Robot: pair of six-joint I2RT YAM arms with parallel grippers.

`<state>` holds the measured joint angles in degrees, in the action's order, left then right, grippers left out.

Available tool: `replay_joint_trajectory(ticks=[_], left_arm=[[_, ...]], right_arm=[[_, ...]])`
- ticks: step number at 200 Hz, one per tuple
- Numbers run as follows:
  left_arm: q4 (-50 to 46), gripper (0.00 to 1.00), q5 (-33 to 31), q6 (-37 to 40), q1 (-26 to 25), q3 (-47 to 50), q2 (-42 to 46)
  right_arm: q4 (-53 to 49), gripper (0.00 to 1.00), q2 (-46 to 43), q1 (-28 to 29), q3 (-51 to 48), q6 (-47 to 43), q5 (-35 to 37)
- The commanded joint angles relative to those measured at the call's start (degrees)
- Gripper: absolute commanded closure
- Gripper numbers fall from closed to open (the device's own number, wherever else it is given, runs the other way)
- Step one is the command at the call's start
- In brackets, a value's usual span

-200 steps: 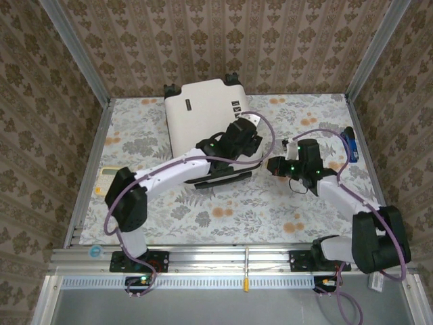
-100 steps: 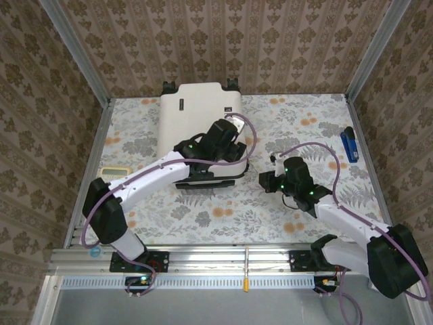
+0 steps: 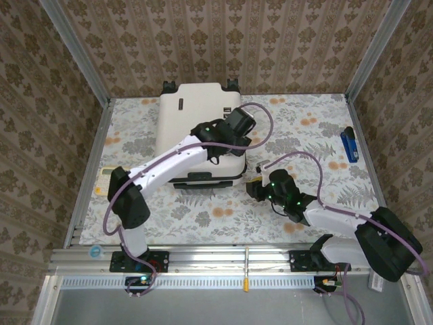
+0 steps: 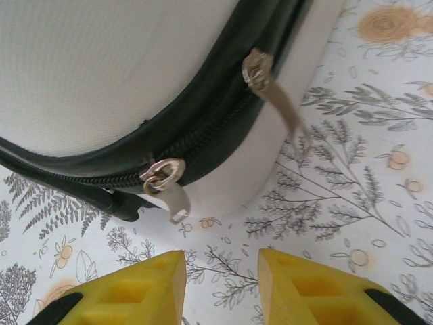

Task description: Pack the luggage

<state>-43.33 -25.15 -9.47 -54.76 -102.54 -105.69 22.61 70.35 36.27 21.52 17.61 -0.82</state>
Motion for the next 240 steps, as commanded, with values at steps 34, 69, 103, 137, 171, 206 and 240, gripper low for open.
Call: replay_joint_trajectory(ticks=[34, 69, 103, 137, 171, 206, 240], left_arm=[[-5.8, 0.24, -10.4, -2.7, -1.9, -3.3, -3.2], [-5.9, 0.24, -11.8, -2.9, -2.1, -4.5, -4.5], [-6.0, 0.24, -13.7, -3.3, -2.1, -5.2, -5.3], [-4.9, 0.22, -14.9, -3.0, -2.0, -5.3, -4.6], [-5.5, 0.22, -15.9, -3.6, -1.1, -4.9, -5.4], [-6.4, 0.22, -16.0, -5.3, -0.4, -3.5, -6.5], [-5.6, 0.22, -15.9, -6.2, 0.0, -1.7, -6.5]], right_arm=[[5.6, 0.66, 4.8, 1.0, 4.0, -3.6, 2.1], [5.1, 0.66, 7.4, 1.0, 6.4, -4.6, 0.6], [5.2, 0.68, 11.2, 1.0, 7.8, -5.6, 1.2], [5.4, 0.70, 13.6, 1.0, 8.9, -6.3, 1.6], [6.9, 0.71, 14.7, 1.0, 8.2, -5.1, 1.7], [7.6, 0.71, 14.3, 1.0, 8.6, -4.5, 1.9], [7.1, 0.71, 13.9, 1.1, 10.0, -3.9, 1.8]])
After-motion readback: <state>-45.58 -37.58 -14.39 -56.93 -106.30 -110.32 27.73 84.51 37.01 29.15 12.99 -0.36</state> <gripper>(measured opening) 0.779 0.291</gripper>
